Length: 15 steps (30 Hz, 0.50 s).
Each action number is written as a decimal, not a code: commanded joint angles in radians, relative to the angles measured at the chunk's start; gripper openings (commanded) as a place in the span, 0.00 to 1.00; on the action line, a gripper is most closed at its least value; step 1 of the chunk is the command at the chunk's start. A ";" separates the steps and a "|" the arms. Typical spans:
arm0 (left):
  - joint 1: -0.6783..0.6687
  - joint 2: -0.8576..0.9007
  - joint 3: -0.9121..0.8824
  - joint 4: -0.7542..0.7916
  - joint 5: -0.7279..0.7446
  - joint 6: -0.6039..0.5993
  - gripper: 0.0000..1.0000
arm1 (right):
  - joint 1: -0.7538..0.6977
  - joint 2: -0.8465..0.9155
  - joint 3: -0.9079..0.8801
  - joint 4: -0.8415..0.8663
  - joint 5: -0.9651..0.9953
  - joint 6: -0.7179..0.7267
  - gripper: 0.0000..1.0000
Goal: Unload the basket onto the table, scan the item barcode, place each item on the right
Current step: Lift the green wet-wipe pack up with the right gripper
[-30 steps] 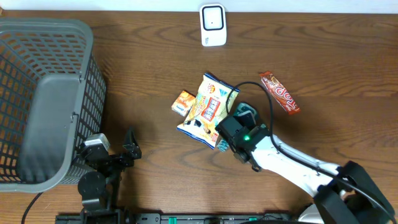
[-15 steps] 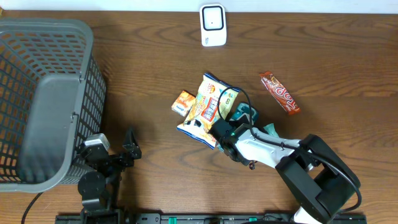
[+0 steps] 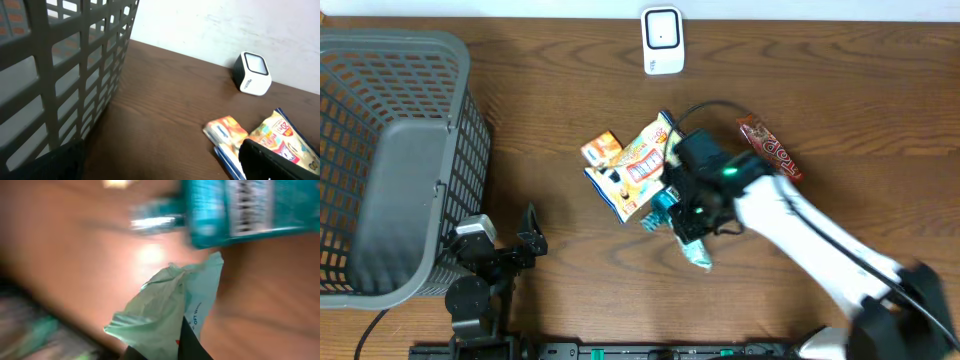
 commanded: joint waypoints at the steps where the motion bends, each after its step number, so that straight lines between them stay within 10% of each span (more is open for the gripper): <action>1: -0.002 0.000 -0.025 -0.009 -0.008 -0.013 0.98 | -0.073 -0.090 0.016 -0.015 -0.506 -0.033 0.02; 15: -0.002 0.000 -0.025 -0.009 -0.008 -0.013 0.98 | -0.162 -0.130 0.016 0.159 -0.959 0.930 0.01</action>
